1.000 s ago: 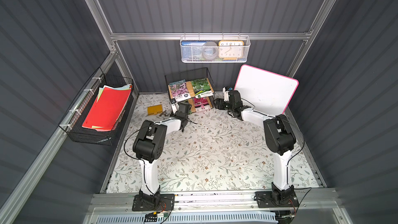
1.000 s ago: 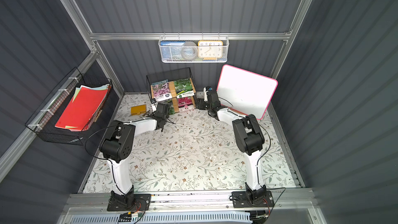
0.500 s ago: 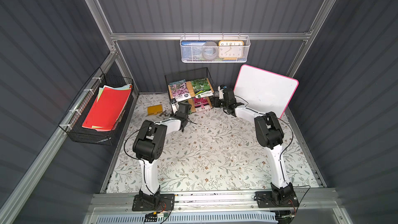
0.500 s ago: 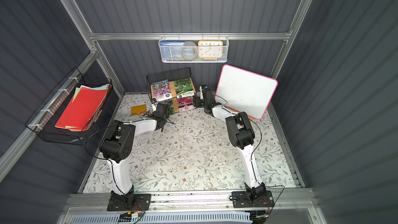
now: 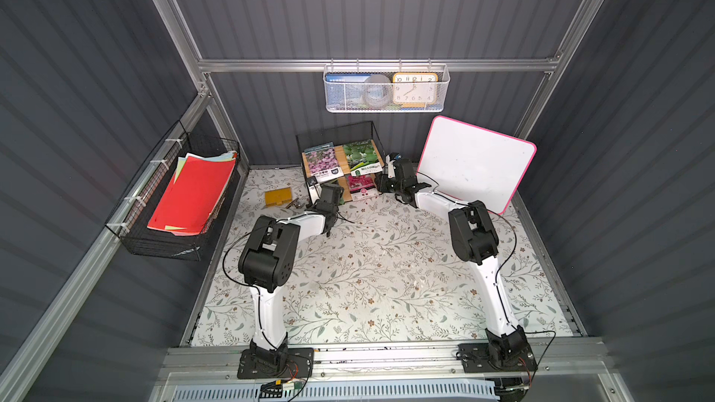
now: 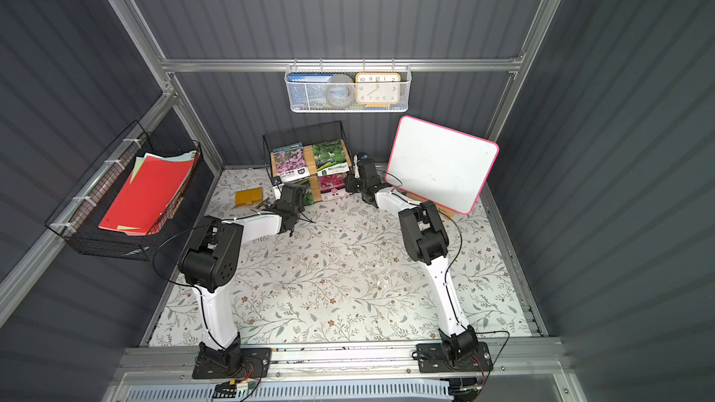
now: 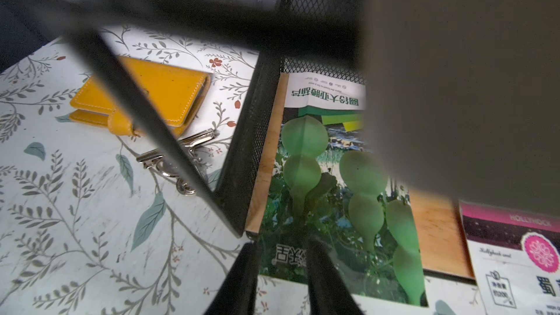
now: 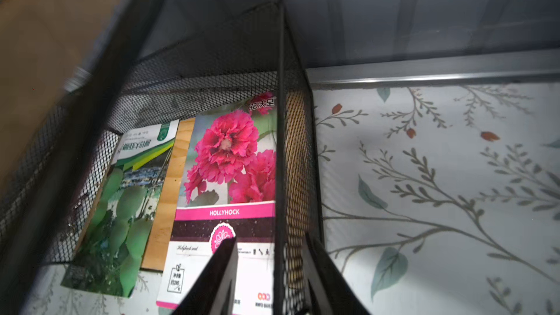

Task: Take the seed bag off the shelf
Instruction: Move the shelf to the center of the board.

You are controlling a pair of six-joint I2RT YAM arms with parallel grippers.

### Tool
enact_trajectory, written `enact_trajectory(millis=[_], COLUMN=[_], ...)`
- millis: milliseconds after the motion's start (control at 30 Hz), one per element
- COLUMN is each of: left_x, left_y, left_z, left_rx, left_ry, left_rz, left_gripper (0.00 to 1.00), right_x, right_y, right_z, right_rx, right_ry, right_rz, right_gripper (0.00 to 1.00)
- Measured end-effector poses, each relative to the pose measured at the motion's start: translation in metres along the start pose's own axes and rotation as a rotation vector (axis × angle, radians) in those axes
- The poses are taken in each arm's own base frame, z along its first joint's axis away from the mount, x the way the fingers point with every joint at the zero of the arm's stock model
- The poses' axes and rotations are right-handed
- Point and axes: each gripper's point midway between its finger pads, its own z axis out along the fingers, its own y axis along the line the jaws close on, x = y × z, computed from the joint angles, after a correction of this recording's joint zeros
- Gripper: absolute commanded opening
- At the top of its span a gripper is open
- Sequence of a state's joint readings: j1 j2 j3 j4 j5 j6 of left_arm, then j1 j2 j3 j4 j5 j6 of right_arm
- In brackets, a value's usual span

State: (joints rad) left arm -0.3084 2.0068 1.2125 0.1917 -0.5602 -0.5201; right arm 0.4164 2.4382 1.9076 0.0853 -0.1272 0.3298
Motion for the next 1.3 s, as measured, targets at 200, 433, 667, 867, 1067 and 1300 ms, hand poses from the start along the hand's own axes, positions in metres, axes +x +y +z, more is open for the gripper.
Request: enact_trajectory(millis=[200, 433, 667, 867, 1067, 1300], left_x=[0.000, 0.000, 0.001, 0.003, 0.012, 0.023], left_y=[-0.001, -0.001, -0.002, -0.004, -0.008, -0.020], left_z=[0.000, 0.000, 0.000, -0.002, -0.010, -0.032], left_rx=[0.004, 0.008, 0.009, 0.014, 0.025, 0.063], left_ry=[0.002, 0.002, 0.006, 0.007, 0.017, 0.023], left_rz=[0.005, 0.009, 0.014, 0.019, 0.036, 0.056], left_gripper=[0.30, 0.27, 0.25, 0.21, 0.21, 0.22], right_x=[-0.002, -0.002, -0.003, 0.001, 0.010, 0.020], right_y=[-0.005, -0.007, -0.009, -0.009, -0.010, -0.010], right_z=[0.004, 0.004, 0.004, -0.002, -0.022, -0.045], right_rx=[0.027, 0.057, 0.061, 0.060, 0.067, 0.073], right_ry=[-0.012, -0.019, -0.018, -0.016, 0.014, 0.041], right_rz=[-0.038, -0.086, -0.105, -0.124, -0.145, -0.139], right_gripper=[0.14, 0.00, 0.00, 0.00, 0.00, 0.00])
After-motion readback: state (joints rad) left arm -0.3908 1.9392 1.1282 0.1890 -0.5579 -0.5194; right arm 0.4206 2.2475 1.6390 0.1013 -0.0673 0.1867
